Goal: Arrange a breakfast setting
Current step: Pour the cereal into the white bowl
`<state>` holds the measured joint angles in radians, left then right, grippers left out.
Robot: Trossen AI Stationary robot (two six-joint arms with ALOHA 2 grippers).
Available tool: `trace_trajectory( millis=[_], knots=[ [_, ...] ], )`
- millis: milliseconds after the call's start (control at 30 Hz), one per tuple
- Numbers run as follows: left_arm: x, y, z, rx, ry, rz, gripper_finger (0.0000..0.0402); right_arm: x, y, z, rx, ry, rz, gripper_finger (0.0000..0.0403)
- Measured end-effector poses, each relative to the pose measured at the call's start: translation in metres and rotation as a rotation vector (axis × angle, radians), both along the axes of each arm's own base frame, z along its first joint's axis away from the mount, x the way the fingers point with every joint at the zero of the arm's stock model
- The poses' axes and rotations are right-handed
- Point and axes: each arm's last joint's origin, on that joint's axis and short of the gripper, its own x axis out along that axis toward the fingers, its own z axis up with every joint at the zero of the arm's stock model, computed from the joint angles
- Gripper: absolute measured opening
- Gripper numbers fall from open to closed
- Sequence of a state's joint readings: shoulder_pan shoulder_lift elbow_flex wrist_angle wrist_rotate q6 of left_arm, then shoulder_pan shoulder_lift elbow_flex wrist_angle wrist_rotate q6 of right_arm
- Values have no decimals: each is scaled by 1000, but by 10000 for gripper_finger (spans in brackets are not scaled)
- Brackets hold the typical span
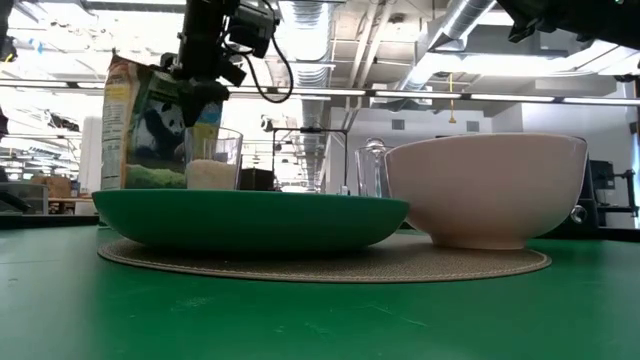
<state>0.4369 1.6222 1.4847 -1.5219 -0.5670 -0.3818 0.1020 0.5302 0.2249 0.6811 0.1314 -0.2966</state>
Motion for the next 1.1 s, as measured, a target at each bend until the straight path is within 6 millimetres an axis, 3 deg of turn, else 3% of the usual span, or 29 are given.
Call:
trace_trajectory(
  millis=[300, 500, 667, 1100],
  knots=[
    [-2, 0, 1, 14, 54, -38, 12, 0, 0, 0, 0, 0, 0, 40],
    [-2, -6, 3, 96, 125, -82, 1, 0, 0, 0, 0, 0, 0, 40],
    [-6, -14, 17, 199, 112, -111, 0, 0, 0, 0, 0, 0, 0, 40],
    [-25, -55, 100, 368, -208, -198, 0, 0, 0, 1, 25, -11, 10, 40]
  ],
)
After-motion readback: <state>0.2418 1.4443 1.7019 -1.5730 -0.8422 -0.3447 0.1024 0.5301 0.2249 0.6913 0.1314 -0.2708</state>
